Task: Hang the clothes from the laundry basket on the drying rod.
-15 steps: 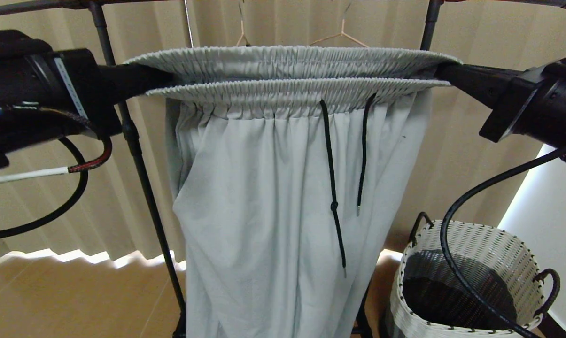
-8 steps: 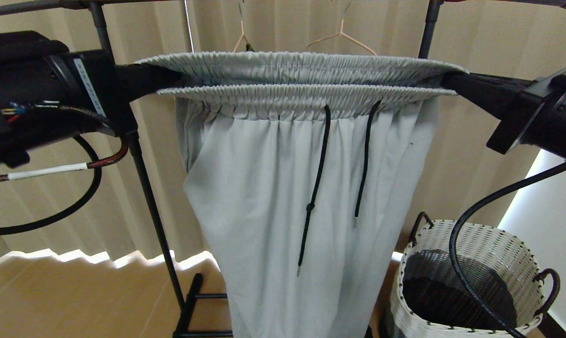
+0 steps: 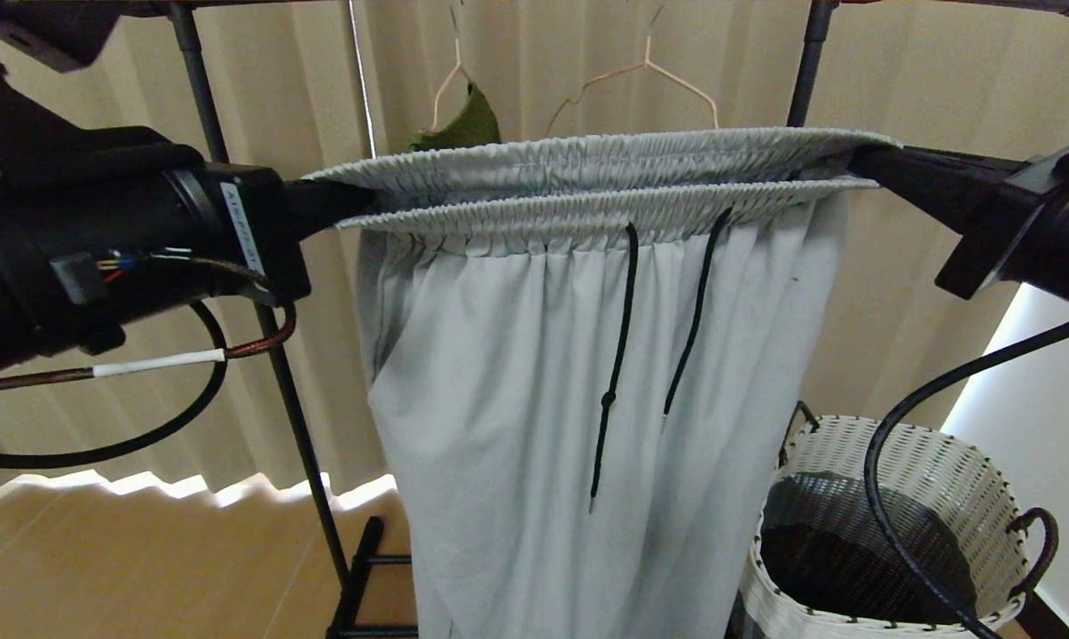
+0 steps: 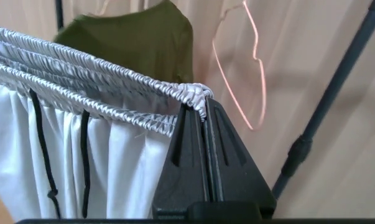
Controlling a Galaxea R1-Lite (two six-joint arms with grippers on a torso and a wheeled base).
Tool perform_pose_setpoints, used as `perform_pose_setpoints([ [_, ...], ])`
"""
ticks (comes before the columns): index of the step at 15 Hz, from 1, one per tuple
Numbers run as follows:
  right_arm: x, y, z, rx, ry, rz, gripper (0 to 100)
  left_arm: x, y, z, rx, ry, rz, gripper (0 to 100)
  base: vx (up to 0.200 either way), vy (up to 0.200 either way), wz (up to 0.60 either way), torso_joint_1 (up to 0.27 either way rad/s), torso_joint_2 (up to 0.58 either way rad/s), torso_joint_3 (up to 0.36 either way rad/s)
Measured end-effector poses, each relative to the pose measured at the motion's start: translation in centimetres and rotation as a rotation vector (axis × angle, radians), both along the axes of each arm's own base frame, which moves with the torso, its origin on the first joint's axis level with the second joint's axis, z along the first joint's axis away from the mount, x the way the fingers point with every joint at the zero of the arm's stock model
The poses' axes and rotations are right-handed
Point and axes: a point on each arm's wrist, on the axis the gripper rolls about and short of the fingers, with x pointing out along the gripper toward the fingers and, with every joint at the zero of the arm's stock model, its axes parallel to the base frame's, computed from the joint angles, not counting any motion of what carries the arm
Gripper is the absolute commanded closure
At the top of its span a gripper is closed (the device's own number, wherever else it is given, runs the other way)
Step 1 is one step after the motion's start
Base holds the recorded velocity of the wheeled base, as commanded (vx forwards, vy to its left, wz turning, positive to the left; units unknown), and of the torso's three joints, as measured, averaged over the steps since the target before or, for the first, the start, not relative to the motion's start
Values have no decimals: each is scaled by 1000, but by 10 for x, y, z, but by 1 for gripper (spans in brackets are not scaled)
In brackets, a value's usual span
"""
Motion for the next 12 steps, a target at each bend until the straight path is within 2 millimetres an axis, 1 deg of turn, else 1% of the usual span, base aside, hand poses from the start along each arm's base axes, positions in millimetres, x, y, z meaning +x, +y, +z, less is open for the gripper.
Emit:
perform_pose_setpoints([
  [2,-11,-7,5,15,-2,5,100,9,-11,-3,10,11,14,100,0,0,0,0,0,0],
  [3,-19,-11,6,38,15,33,100,16,-17,-3,8,5,43,100,0,0,0,0,0,0],
  [5,-37,-15,6,79,52,144,100,31,-28,-2,-10,-22,101,100,0,0,0,0,0,0],
  [7,-57,-19,-4,77,86,297,100,49,-40,-2,-39,-58,168,100,0,0,0,0,0,0],
  [9,-70,-23,-13,63,99,403,100,62,-48,-5,-48,-69,199,100,0,0,0,0,0,0],
  [10,-75,-25,-16,59,98,437,100,66,-52,-8,-41,-61,200,100,0,0,0,0,0,0],
  [12,-79,-28,-19,58,94,446,100,71,-56,-13,-30,-50,200,100,0,0,0,0,0,0],
])
